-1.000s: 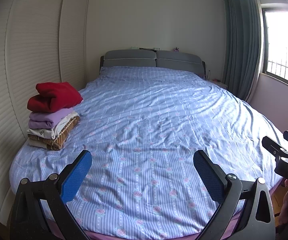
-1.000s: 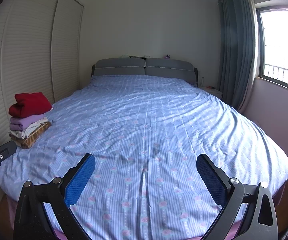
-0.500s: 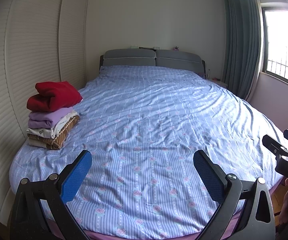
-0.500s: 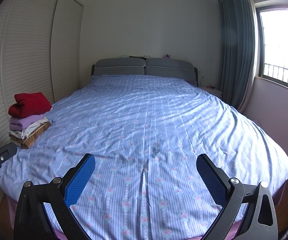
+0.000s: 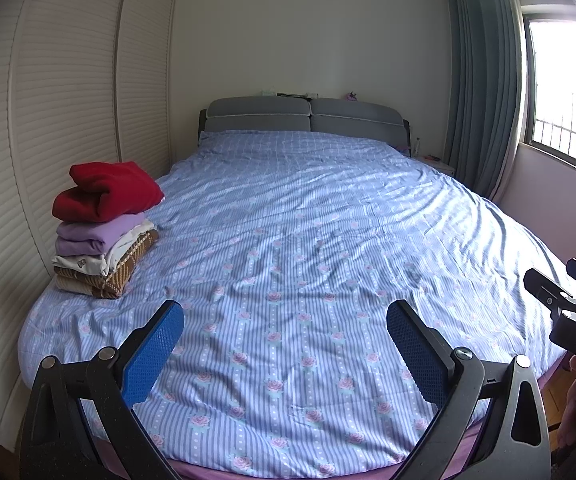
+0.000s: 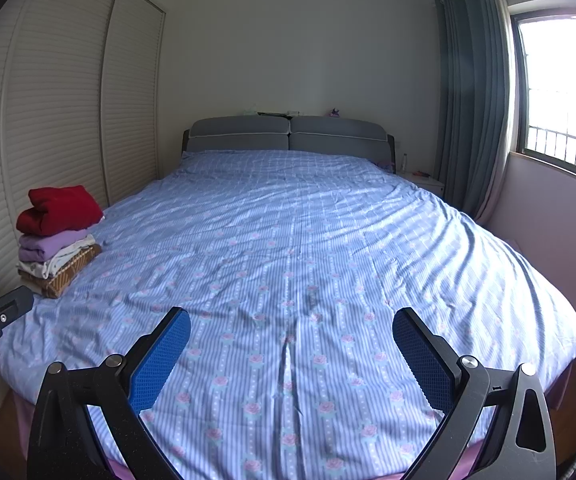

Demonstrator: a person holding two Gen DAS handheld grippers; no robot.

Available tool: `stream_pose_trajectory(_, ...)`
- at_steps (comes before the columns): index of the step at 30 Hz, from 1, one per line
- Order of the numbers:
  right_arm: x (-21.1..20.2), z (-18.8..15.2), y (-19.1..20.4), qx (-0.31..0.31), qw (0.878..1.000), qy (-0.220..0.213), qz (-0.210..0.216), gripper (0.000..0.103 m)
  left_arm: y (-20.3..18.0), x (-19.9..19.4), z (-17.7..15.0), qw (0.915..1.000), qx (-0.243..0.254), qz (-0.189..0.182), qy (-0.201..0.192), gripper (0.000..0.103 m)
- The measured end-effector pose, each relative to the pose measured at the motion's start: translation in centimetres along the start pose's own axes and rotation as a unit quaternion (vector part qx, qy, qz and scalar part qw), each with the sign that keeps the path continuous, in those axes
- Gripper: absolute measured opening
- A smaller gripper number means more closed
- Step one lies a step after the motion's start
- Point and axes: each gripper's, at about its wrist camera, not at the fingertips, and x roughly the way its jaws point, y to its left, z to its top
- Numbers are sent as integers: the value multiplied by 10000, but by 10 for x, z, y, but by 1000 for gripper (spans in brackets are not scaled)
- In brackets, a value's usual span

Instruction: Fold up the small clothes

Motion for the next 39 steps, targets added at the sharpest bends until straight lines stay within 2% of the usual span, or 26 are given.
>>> stream_pose_trajectory(39, 2, -1, 1, 17, 10000, -12, -12, 102, 2, 5, 0, 10000, -3, -13, 58, 103)
